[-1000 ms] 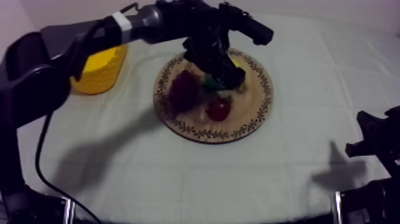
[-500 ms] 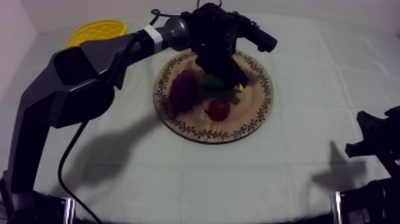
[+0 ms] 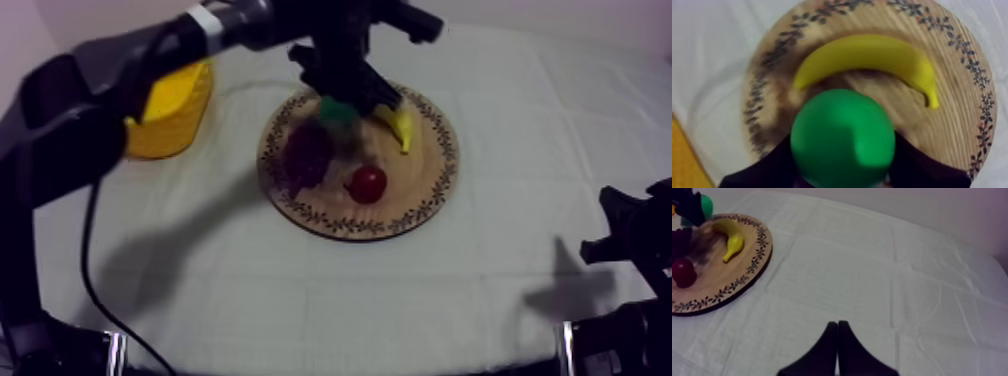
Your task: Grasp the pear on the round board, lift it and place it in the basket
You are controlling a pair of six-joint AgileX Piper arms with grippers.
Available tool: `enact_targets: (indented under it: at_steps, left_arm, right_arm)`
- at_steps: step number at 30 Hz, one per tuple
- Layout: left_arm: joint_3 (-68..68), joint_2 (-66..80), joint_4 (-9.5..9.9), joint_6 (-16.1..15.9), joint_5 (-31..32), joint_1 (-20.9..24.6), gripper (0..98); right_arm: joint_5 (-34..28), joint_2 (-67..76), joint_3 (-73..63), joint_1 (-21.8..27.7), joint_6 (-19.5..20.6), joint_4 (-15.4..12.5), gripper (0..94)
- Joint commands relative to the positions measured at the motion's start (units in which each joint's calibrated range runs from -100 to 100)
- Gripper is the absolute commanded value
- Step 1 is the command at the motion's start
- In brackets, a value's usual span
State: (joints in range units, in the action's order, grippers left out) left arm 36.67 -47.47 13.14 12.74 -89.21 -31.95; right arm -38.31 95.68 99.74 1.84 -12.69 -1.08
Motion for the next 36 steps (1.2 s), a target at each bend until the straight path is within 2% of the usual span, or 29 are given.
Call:
enact_targets:
  at_steps: [1,8,14,19,23,30,36]
  left_arm:
    - [-5.18,11.37,1.20,0.95,-1.17,0.81,49.4]
    - [-10.41,27.86,4.48,1.49,-5.25,6.28,50.2]
    - [-16.01,36.09,4.93,0.71,-4.13,13.79,51.0]
    - [-23.71,39.18,3.77,0.58,1.17,19.33,51.8]
    - [-31.88,39.07,2.12,1.52,8.13,22.00,52.8]
    - [-43.66,34.74,-1.26,3.84,20.46,24.56,54.3]
    - [-42.14,26.00,-3.43,4.22,24.08,25.02,54.5]
  right_arm:
    - [0.00,-0.01,0.04,0.00,0.02,-0.02,0.3]
    - [0.00,-0.01,0.04,0.00,0.02,-0.02,0.3]
    - [0.00,-0.01,0.04,0.00,0.02,-0.02,0.3]
    - [0.00,-0.01,0.04,0.00,0.00,-0.02,0.3]
    - [0.00,-0.01,0.04,0.00,0.00,-0.02,0.3]
    - [0.00,-0.01,0.04,0.00,0.02,-0.02,0.3]
    - [0.00,-0.01,0.04,0.00,0.01,-0.02,0.3]
